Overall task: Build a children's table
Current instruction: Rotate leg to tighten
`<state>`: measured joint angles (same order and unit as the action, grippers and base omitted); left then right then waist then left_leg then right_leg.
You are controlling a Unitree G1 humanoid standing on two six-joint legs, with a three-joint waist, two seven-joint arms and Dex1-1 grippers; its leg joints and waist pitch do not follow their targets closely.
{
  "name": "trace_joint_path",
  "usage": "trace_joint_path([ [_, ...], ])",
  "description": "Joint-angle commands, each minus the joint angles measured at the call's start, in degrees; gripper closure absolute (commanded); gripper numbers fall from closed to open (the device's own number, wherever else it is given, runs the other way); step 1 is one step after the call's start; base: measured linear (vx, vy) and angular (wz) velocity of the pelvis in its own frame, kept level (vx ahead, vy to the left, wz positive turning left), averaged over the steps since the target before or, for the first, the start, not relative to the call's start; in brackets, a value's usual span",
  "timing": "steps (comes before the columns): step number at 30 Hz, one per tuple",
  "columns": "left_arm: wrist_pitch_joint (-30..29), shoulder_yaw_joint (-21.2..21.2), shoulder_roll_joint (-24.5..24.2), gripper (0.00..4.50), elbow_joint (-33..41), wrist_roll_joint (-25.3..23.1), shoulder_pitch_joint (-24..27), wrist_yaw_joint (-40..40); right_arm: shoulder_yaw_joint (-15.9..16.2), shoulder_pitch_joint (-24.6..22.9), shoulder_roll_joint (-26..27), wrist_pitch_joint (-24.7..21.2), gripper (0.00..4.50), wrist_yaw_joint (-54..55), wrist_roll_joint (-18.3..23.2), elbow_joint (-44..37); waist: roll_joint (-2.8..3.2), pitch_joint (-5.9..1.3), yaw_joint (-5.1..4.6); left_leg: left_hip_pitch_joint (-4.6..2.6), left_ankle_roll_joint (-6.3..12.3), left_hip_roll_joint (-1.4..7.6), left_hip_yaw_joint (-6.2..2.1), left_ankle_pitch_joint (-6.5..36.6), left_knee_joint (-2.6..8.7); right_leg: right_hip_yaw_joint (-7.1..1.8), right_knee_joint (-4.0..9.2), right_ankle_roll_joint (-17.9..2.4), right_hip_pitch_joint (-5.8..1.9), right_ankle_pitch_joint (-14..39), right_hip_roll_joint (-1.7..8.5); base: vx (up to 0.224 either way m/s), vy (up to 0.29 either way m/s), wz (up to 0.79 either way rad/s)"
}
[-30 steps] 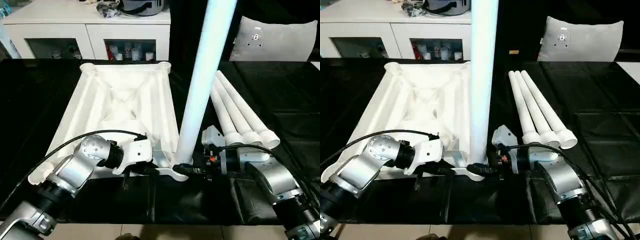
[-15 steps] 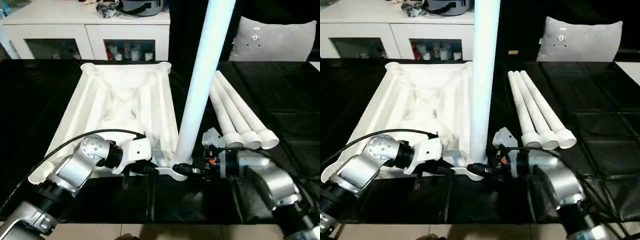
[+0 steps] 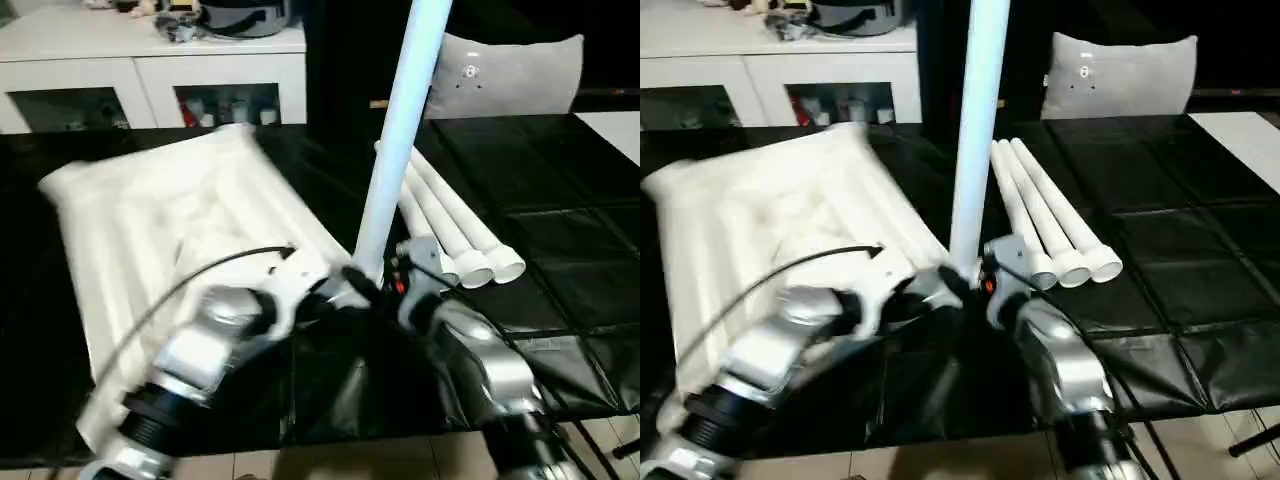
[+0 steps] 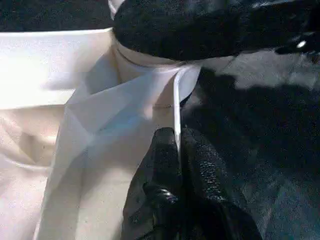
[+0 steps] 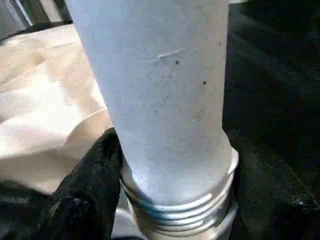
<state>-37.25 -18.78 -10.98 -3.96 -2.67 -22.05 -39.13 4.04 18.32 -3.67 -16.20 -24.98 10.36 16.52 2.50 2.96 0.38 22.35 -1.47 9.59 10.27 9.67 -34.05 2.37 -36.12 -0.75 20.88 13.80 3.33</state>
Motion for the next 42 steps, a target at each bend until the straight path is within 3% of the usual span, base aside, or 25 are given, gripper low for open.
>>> trace_joint_path([
  [1, 3.6, -3.6, 2.6, 4.50, 3.2, 0.9, -1.4, -0.5, 4.7, -0.1, 3.2, -1.0, 1.19, -1.5, 0.3, 3.0, -0.24, -3.38, 0.53, -0.89, 1.68, 3.28, -1.65, 11.8, 3.85, -2.69, 5.33, -12.3, -1.41, 6.3, 4.78, 0.000, 0.000, 0.00],
  [8, 4.4, -2.4, -0.7, 4.50, 1.1, -1.2, -2.5, -0.4, 3.3, -1.5, 2.2, 1.5, 0.58, -1.6, -1.0, 1.5, 0.09, -3.06, 0.48, -1.22, 0.15, 3.52, -1.85, 16.1, 4.41, -2.68, 5.58, -11.2, -1.06, 11.2, 4.70, 0.000, 0.000, 0.00],
  [14, 8.8, -2.1, -5.1, 4.50, -1.5, -1.0, -2.9, -4.5, 3.2, -3.9, -2.8, 3.8, 0.08, -8.1, 0.8, -3.1, 0.23, -3.24, 0.96, -1.08, 0.78, 3.54, -1.83, 14.9, 4.32, -2.84, 5.44, -10.8, -1.26, 8.0, 4.71, 0.000, 0.000, 0.00],
  [16, 11.6, -2.6, -8.1, 4.50, -2.5, -0.6, -2.8, -8.5, 3.2, -5.1, -7.4, 5.1, 0.02, -13.2, 1.0, -5.5, 0.38, -3.38, 1.57, -1.14, 1.20, 3.54, -1.79, 13.7, 4.18, -2.73, 5.32, -11.0, -1.44, 5.6, 4.65, 0.000, 0.000, 0.00],
  [17, 14.0, -3.0, -9.7, 4.50, -3.0, -0.3, -2.8, -11.0, 2.7, -5.5, -9.4, 5.1, 0.02, -16.0, 1.9, -6.4, 0.67, -3.42, 1.74, -1.19, 1.47, 3.60, -1.79, 13.3, 4.17, -2.71, 5.18, -11.3, -1.46, 3.9, 4.66, 0.000, 0.000, 0.00],
  [19, 15.5, -3.8, -11.3, 4.50, -3.1, 0.0, -2.8, -13.7, 2.5, -5.7, -11.4, 5.4, 0.02, -19.7, 3.0, -7.1, 0.68, -3.48, 1.77, -1.11, 1.99, 3.58, -1.74, 12.5, 4.13, -2.55, 4.83, -12.3, -1.58, 1.3, 4.58, 0.000, 0.000, 0.00],
  [21, 15.8, -4.0, -11.6, 4.50, -3.2, 0.1, -2.7, -14.3, 2.4, -5.8, -11.8, 5.4, 0.02, -20.4, 3.3, -7.3, 0.64, -3.48, 1.83, -1.16, 2.19, 3.57, -1.77, 12.7, 4.09, -2.54, 4.86, -12.5, -1.61, 1.3, 4.67, 0.000, 0.000, 0.00],
  [23, 19.6, -5.6, -14.7, 4.50, -3.7, 1.4, -2.8, -21.2, 2.6, -5.3, -16.5, 5.9, 0.02, -26.4, 3.7, -7.7, 0.56, -3.45, 1.97, -1.16, 2.62, 3.57, -1.77, 12.6, 4.02, -2.49, 4.92, -13.1, -1.72, 1.5, 4.74, 0.000, 0.000, 0.00],
  [30, 26.7, -8.5, -19.6, 4.50, -6.7, 1.4, -3.8, -30.9, 7.0, -3.2, -23.4, 7.6, 0.02, -38.4, 3.1, -7.3, 0.42, -3.40, 2.86, -1.35, 2.79, 3.81, -1.60, 12.6, 3.96, -2.47, 4.76, -13.8, -1.61, 3.0, 4.90, 0.000, 0.000, 0.00],
  [34, 29.9, -9.6, -21.0, 4.50, -7.8, 1.3, -4.3, -34.3, 9.3, -1.2, -24.2, 7.7, 0.02, -42.4, 2.7, -6.3, -0.08, -3.50, 2.93, -1.28, 3.39, 3.89, -1.48, 11.4, 3.86, -2.46, 4.55, -14.3, -1.67, 2.1, 4.95, 0.000, 0.000, 0.00],
  [36, 30.6, -10.0, -21.4, 4.50, -7.9, 1.2, -4.4, -35.0, 9.8, -0.7, -24.0, 7.7, 0.02, -43.1, 2.6, -5.8, 0.17, -3.55, 3.07, -1.34, 3.46, 3.92, -1.46, 11.0, 3.79, -2.44, 4.43, -14.5, -1.62, 2.1, 4.99, 0.000, 0.000, 0.00],
  [37, 31.4, -10.4, -21.7, 4.50, -7.9, 0.9, -4.4, -35.8, 10.3, -0.1, -23.8, 7.8, 0.29, -43.7, 2.5, -5.2, -0.15, -3.60, 3.09, -1.24, 3.67, 3.92, -1.49, 10.3, 3.75, -2.41, 4.29, -14.6, -1.72, 1.7, 5.04, 0.000, 0.000, 0.00],
  [42, 32.9, -10.7, -22.0, 4.50, -8.4, 0.3, -4.5, -36.7, 11.1, 1.2, -23.2, 7.7, 0.73, -45.3, 2.7, -4.2, -0.32, -3.66, 2.94, -1.19, 4.11, 3.85, -1.38, 9.3, 3.60, -2.39, 4.22, -14.7, -1.72, 1.5, 5.01, 0.000, 0.000, 0.00],
])
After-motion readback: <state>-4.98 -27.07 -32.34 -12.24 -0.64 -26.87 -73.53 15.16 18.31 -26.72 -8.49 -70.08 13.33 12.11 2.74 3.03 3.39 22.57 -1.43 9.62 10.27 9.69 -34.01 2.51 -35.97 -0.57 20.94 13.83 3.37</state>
